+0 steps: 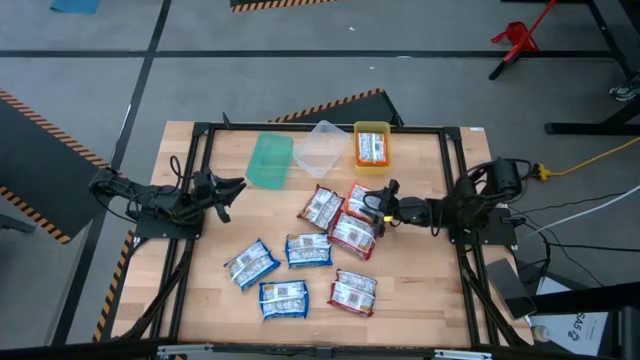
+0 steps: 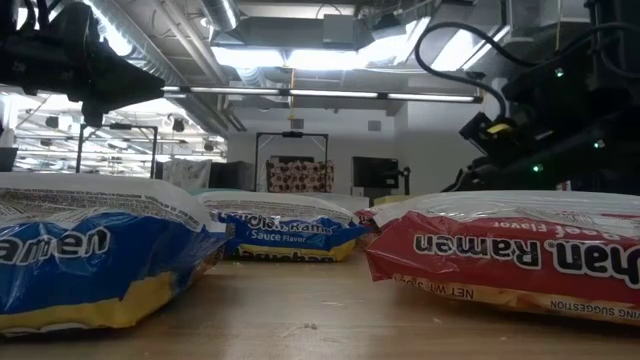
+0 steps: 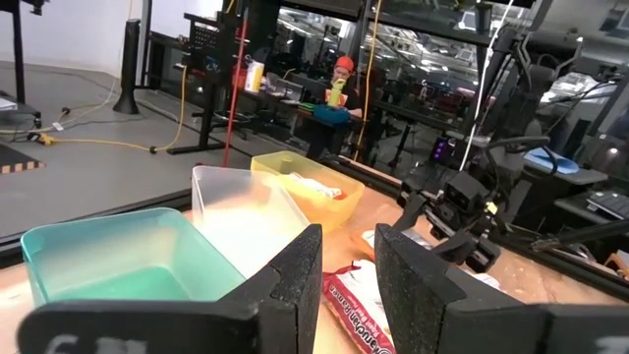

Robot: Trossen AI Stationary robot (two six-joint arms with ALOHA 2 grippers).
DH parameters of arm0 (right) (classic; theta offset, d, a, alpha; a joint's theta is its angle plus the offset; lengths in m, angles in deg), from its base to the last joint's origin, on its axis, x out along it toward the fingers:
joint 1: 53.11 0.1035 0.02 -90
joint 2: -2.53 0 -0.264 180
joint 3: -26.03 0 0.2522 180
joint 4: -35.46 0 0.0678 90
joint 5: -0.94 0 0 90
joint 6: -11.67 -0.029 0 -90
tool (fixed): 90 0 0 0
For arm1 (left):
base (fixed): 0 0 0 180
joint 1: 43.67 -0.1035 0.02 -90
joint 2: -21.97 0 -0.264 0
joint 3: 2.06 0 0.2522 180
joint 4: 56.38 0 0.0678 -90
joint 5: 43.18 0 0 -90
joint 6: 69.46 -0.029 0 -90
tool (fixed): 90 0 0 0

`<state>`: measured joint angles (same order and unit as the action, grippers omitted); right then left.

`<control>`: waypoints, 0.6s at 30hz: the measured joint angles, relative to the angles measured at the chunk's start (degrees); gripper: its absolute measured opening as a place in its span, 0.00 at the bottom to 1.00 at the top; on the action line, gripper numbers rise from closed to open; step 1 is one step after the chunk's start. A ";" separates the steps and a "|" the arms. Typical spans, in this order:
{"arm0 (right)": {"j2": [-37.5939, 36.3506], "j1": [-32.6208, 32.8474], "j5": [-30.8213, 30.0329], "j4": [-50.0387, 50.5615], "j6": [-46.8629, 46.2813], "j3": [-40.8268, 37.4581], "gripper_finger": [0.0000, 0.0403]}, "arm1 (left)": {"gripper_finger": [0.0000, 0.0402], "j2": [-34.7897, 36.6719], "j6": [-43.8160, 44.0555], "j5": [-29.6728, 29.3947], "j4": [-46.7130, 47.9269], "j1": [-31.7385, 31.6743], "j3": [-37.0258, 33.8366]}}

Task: Sort Maruchan noodles
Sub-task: Put the orange noodle pack into the yellow bin

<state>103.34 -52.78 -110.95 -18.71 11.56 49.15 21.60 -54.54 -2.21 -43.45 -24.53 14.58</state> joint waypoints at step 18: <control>0.53 0.01 -1.51 4.02 -2.36 0.03 0.04 | 0.22 0.00 0.02 -1.36 0.01 0.00 0.00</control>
<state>103.86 -52.76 -112.47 -14.68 9.20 49.18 21.60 -54.52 -3.57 -43.44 -24.53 14.58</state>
